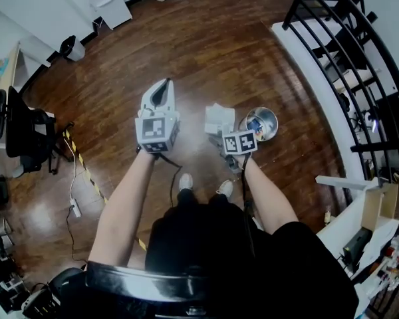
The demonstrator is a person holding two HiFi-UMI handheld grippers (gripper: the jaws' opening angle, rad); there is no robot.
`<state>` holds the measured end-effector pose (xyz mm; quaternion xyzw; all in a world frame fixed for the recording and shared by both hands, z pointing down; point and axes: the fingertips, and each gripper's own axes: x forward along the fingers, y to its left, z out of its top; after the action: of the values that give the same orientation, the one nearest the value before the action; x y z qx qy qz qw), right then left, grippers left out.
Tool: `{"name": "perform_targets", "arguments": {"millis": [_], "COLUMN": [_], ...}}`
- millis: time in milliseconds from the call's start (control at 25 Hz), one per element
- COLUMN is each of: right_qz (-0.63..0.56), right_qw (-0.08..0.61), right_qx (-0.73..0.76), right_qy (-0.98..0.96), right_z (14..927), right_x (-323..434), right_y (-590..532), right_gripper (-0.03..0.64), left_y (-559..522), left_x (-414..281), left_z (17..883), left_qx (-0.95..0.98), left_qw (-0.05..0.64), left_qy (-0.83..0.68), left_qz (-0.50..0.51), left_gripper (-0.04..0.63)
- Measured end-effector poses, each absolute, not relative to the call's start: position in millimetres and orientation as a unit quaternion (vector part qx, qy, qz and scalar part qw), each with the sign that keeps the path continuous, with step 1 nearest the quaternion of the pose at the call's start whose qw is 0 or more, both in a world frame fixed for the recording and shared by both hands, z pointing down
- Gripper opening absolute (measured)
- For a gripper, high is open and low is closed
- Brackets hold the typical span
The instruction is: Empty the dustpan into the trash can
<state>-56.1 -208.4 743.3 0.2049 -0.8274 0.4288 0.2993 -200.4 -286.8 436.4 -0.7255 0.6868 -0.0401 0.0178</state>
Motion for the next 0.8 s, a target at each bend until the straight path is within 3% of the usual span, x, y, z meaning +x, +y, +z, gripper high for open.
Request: {"name": "perform_targets", "arguments": {"millis": [80,160,800], "right_qz": [0.435,0.443,0.485], "right_qw": [0.303,0.301,0.258], "right_qx": [0.204,0.205,0.188], "right_qy": [-0.823,-0.819,-0.814], "right_z": [746.1,748.0,735.2], "right_x": [-58.1,-58.8,-64.9], "right_y": [-209.1,-211.0,-218.3], "right_gripper": [0.150,0.061,0.008], "left_y": [-289.5,-292.6,-300.6], "left_x": [-205.7,-211.1,-234.8], "left_z": [436.5,438.5,460.7], "left_qx": [-0.722,-0.718,-0.706], "left_qw": [0.013,0.006,-0.057], "left_qy": [0.690,0.694,0.704], "left_qz": [-0.041,-0.041,-0.051], "left_gripper": [0.005,0.005,0.005]}}
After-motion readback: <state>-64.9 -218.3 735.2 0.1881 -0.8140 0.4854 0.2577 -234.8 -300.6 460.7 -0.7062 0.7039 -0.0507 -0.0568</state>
